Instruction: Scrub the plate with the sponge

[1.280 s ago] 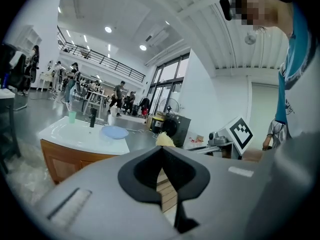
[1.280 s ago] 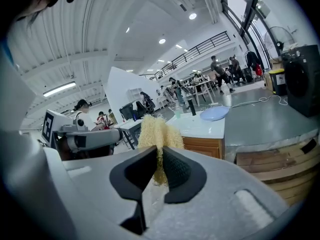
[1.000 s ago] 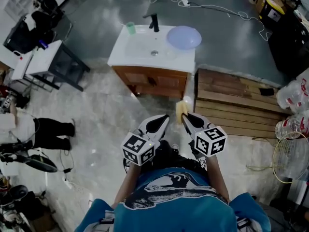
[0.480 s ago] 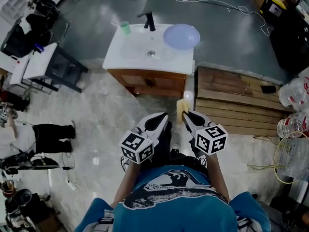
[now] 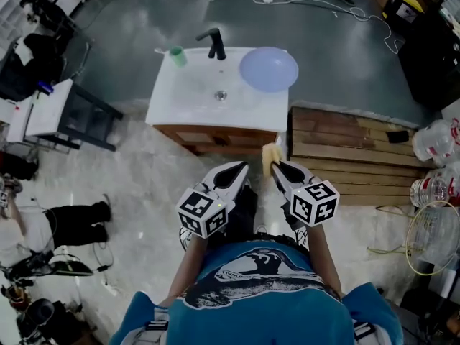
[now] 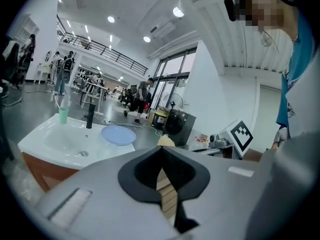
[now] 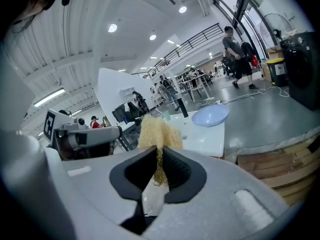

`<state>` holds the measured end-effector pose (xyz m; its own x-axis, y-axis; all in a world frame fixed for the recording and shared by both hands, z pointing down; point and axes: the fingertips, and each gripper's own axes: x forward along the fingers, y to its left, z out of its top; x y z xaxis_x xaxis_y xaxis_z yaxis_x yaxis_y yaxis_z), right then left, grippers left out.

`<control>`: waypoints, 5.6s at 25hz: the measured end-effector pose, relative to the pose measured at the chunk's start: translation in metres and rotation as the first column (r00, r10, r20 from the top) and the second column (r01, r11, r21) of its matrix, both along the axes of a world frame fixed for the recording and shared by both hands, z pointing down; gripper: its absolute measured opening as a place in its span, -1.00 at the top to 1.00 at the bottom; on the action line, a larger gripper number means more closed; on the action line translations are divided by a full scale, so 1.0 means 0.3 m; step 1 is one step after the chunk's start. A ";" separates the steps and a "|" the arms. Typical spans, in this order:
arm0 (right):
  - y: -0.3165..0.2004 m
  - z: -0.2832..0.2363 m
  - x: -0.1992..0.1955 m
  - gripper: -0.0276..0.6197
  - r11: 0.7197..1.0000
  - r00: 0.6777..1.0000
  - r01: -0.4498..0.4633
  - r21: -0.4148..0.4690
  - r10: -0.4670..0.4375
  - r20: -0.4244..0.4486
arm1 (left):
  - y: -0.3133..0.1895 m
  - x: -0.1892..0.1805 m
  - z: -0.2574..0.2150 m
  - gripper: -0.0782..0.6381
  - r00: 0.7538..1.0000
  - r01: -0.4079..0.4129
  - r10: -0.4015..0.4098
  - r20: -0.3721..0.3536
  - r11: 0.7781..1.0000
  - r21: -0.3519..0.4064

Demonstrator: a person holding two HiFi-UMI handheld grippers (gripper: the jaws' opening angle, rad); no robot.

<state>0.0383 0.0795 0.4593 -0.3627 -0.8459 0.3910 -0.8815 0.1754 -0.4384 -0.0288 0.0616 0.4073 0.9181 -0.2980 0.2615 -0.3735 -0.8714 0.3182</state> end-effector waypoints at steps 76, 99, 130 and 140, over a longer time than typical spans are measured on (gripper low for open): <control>-1.472 0.550 0.826 0.81 0.834 0.661 0.237 -0.499 -0.514 -0.546 | -1.081 0.508 0.710 0.44 0.904 0.420 -0.396 0.163 0.746 -0.517; -1.246 0.556 0.410 0.81 0.599 0.484 0.593 -0.538 -0.799 -0.356 | -1.107 0.504 0.715 0.55 0.852 0.465 -0.507 0.130 0.619 -0.633; -1.248 0.567 0.908 0.81 0.564 0.506 0.371 -0.738 -0.789 -0.348 | -1.153 0.527 0.705 0.59 0.854 0.514 -0.473 0.216 0.702 -0.494; -1.465 0.565 0.855 0.81 0.742 0.547 0.254 -0.620 -0.639 -0.541 | -1.145 0.524 0.704 0.58 0.858 0.506 -0.468 0.212 0.699 -0.505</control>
